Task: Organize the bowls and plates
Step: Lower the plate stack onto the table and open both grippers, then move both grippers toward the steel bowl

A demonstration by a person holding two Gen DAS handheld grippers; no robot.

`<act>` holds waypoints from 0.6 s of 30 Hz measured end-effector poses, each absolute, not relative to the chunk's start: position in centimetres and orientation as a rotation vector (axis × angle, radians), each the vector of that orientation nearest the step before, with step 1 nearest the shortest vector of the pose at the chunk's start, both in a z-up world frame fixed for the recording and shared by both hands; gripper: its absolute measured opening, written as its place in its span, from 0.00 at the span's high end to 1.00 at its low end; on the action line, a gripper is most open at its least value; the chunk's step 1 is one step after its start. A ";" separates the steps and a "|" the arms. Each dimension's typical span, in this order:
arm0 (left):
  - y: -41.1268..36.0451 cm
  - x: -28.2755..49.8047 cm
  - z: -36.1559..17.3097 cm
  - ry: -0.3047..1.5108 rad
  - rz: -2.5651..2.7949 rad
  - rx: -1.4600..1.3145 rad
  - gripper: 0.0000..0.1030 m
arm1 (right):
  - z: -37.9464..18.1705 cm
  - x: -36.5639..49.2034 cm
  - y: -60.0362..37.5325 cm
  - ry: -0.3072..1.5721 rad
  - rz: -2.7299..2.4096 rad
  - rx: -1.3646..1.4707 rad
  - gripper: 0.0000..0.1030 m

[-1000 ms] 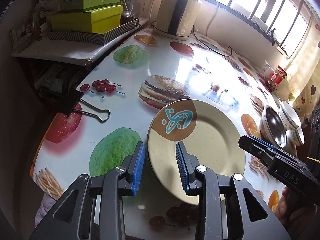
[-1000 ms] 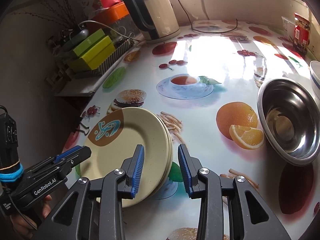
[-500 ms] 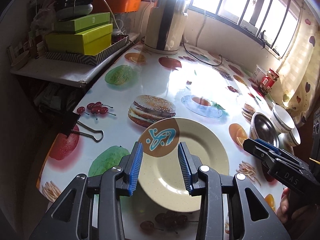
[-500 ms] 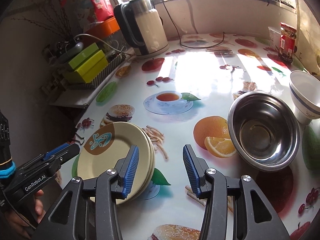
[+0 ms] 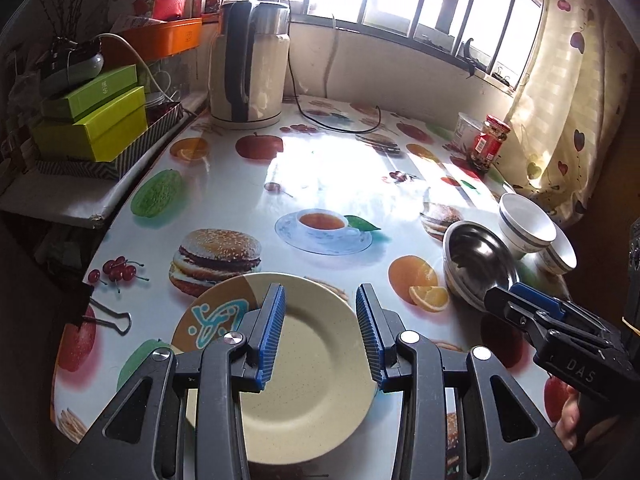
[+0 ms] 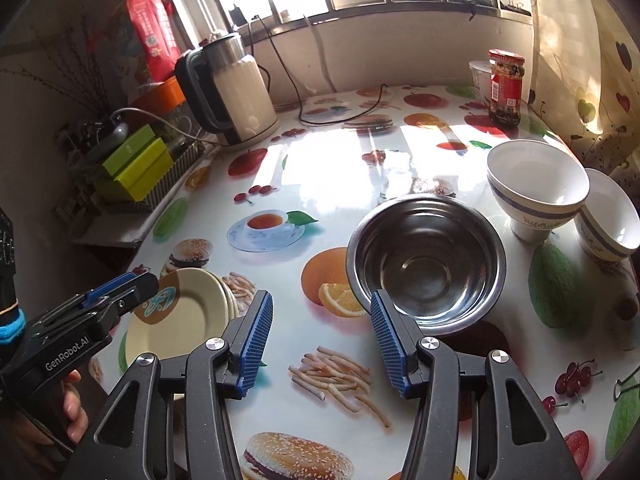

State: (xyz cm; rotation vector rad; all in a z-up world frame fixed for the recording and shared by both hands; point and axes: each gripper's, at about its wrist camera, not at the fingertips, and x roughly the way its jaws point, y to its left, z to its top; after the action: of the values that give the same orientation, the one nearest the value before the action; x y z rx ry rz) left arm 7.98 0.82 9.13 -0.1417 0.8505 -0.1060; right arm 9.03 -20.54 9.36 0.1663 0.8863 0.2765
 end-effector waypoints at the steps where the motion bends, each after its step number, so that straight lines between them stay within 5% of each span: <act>1: 0.4 8.2 9.1 0.852 -0.119 -0.140 0.63 | 9.3 9.0 -21.1 0.888 0.265 0.173 0.50; 18: -7.5 13.2 8.0 0.912 -0.312 -0.097 0.63 | 8.2 8.8 -29.3 0.884 0.060 0.246 0.50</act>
State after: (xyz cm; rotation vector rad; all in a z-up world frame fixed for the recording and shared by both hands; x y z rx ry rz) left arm 13.19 -7.51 8.00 -0.0967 0.9124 -0.3116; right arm 8.83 -29.30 8.17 0.2464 0.8844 0.0602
